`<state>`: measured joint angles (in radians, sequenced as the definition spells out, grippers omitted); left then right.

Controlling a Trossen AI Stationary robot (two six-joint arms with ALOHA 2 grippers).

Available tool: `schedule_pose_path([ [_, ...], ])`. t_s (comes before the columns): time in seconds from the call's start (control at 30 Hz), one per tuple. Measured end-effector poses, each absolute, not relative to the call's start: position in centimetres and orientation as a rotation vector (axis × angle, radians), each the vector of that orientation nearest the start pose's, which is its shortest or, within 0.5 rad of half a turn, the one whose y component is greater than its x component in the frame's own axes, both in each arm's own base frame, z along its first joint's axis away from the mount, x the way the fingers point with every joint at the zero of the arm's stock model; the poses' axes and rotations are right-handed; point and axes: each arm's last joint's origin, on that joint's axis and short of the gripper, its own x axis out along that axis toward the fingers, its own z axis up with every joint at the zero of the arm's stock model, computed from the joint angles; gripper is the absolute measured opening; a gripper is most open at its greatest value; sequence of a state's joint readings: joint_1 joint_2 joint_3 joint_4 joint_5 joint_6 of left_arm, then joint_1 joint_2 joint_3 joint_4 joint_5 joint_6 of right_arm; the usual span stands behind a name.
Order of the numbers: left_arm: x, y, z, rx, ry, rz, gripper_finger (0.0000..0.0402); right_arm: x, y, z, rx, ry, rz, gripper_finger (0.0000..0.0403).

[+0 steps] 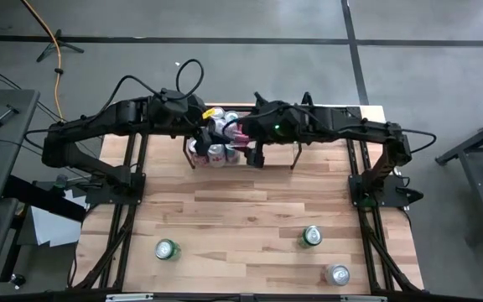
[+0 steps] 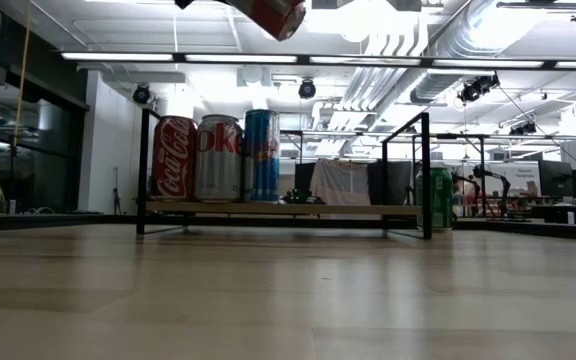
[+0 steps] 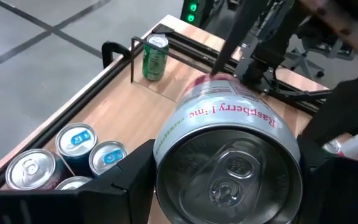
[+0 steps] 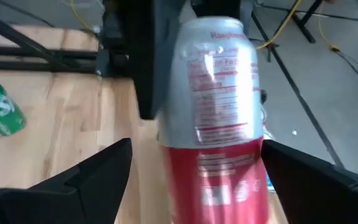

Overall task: Place canned beverage on shelf
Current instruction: Put the left pink soda can on the shelf

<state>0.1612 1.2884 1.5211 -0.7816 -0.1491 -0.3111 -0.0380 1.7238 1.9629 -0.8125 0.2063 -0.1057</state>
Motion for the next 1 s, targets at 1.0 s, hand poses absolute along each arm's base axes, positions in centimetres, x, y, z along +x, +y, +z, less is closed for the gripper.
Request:
schedule_pose_path([
  [1.0, 24.3, 4.7, 43.1, -0.192, 0.451, 0.317, 0.0234, 36.8, -2.5, 41.7, -0.224, 0.665, -0.262, 0.0280],
])
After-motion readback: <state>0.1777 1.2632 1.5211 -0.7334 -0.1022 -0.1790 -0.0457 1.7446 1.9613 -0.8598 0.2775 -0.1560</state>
